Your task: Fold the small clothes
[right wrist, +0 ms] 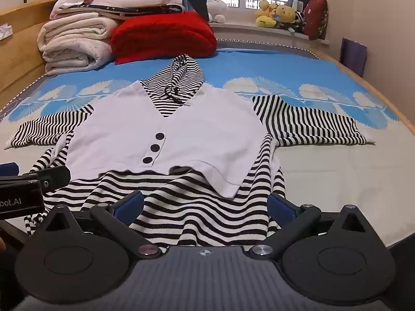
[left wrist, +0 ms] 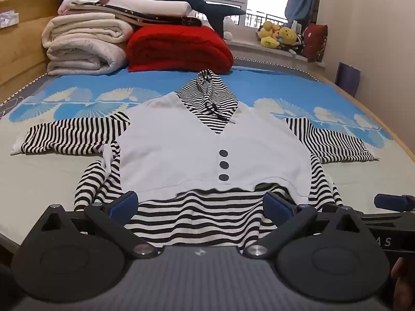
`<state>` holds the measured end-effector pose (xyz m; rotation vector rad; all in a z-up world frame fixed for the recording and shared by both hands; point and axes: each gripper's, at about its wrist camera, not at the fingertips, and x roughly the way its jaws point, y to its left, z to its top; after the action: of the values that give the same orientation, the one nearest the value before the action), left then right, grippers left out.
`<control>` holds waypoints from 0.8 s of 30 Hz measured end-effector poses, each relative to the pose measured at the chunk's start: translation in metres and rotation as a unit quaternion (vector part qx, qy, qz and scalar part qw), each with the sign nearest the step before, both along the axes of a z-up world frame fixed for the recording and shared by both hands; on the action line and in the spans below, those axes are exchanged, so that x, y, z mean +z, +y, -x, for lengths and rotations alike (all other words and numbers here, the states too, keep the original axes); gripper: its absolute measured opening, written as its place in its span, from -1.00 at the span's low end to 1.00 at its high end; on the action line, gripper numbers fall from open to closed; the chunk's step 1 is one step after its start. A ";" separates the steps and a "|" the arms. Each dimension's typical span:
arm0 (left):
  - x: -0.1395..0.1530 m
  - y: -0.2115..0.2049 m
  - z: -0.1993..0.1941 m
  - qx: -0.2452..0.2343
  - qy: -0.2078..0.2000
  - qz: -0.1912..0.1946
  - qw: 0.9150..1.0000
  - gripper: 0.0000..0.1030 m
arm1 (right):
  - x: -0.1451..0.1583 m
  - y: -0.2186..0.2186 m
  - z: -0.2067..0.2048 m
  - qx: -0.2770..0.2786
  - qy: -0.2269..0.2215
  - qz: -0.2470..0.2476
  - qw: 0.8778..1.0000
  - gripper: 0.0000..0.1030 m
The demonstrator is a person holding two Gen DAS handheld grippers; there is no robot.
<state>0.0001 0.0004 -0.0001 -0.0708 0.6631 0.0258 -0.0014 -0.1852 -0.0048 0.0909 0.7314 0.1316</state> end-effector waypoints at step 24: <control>-0.003 0.000 -0.001 0.006 0.001 -0.003 1.000 0.99 | -0.001 0.001 -0.001 -0.001 0.003 0.004 1.000 0.95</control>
<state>0.0016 0.0008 -0.0033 -0.0697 0.6640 0.0387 -0.0001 -0.1840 -0.0063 0.0847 0.7373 0.1273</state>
